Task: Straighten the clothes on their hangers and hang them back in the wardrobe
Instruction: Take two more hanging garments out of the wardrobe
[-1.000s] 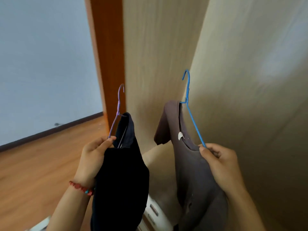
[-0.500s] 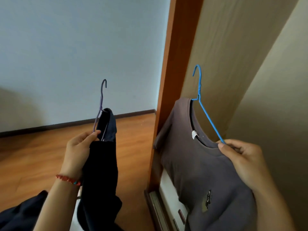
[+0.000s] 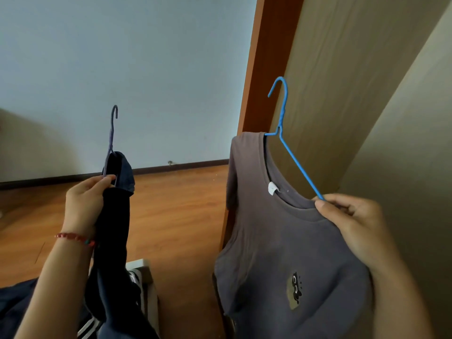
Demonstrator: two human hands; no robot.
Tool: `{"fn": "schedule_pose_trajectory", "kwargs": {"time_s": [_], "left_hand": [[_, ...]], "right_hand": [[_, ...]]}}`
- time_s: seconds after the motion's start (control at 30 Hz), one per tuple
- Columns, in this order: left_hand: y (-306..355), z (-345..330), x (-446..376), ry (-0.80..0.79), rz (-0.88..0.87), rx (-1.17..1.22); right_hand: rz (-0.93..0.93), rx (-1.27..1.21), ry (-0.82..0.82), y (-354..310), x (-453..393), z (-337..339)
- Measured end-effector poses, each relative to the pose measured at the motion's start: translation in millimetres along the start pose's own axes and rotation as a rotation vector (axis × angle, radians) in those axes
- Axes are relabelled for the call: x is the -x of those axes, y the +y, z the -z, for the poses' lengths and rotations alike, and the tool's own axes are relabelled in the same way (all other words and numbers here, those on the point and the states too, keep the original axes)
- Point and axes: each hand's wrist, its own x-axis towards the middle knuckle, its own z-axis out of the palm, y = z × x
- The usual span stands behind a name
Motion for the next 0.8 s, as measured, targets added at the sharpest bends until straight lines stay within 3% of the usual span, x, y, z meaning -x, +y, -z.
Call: {"fn": "schedule_pose_trajectory", "kwargs": {"time_s": [0.4,0.8], "left_hand": [[12.8,10.5,-26.3,0.064,0.043,0.044],[1.2,12.9,-192.9,0.113,0.093,0.006]], "right_hand": [[0.038,-0.057,-0.15,-6.0,-61.6,-66.1],[0.049,-0.009,-0.117,23.0,-216.7,-225.5]]}}
